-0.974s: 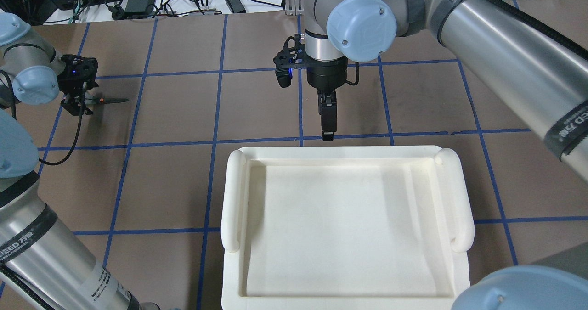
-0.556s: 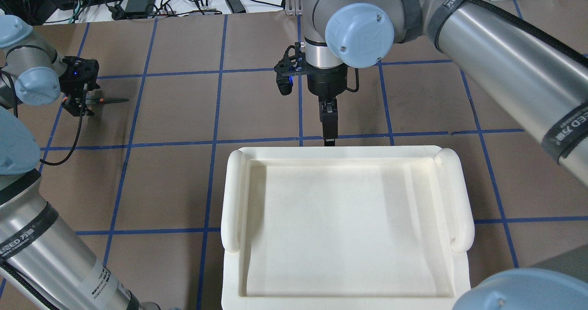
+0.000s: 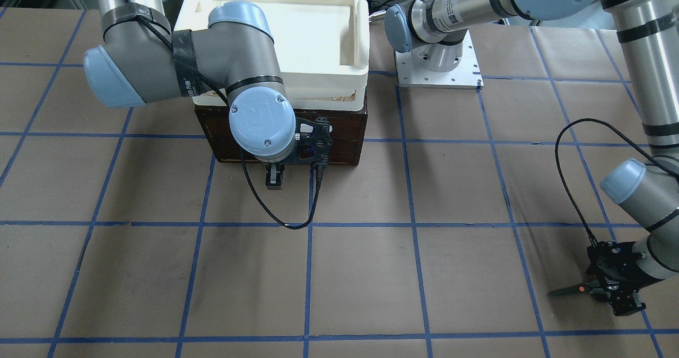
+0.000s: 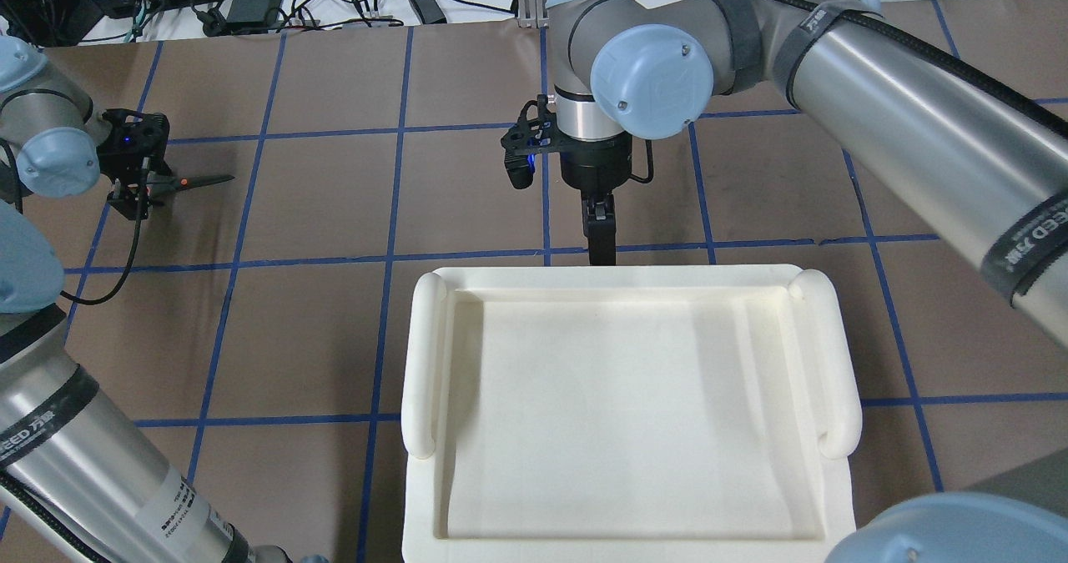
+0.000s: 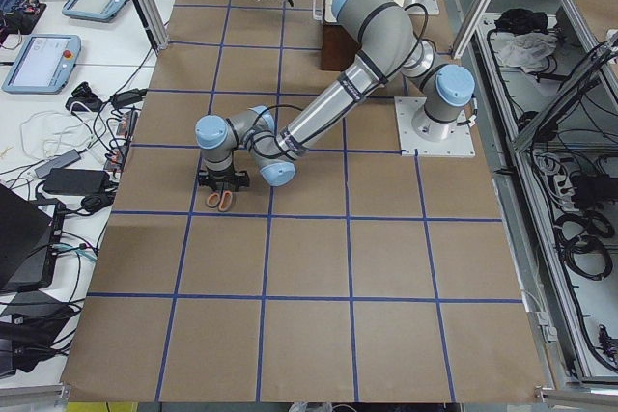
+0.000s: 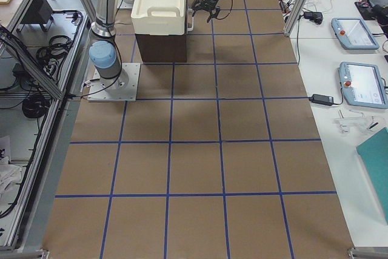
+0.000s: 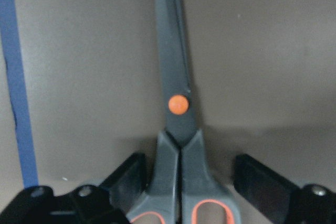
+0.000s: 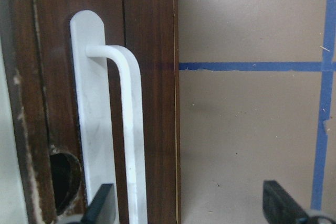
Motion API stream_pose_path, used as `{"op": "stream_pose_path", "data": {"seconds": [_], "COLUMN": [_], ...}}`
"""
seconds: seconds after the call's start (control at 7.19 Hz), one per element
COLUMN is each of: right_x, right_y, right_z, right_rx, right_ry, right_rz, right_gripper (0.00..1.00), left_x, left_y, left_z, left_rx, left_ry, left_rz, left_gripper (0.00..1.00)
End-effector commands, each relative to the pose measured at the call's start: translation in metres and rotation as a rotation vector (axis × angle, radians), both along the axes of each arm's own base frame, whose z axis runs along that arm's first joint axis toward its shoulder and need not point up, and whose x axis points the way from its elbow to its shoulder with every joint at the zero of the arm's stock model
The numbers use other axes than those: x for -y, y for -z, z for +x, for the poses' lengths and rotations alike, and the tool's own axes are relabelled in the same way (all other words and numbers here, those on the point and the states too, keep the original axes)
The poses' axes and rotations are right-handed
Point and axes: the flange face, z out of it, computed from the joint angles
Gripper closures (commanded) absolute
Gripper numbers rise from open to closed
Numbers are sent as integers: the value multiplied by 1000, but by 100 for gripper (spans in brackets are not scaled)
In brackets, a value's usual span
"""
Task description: Place scissors in drawer with both arms
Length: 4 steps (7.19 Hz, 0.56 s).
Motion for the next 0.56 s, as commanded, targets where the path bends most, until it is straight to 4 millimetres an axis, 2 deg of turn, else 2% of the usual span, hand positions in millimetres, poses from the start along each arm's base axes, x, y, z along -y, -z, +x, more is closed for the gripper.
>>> {"op": "stream_pose_path", "data": {"seconds": [0.0, 0.28, 0.42], "right_x": [-3, -14, -13], "right_y": [5, 10, 11], "right_z": [-1, 12, 12], "right_rx": [-4, -9, -9], "right_ry": [1, -22, -25], "right_rz": [10, 22, 22], "right_gripper": [0, 0, 0], "left_x": [0, 1, 1], "left_y": [0, -5, -8], "left_z": [-2, -3, -4], "left_rx": [-1, 6, 7], "left_ry": [2, 6, 9], "left_rz": [0, -5, -8], "left_gripper": [45, 100, 100]}}
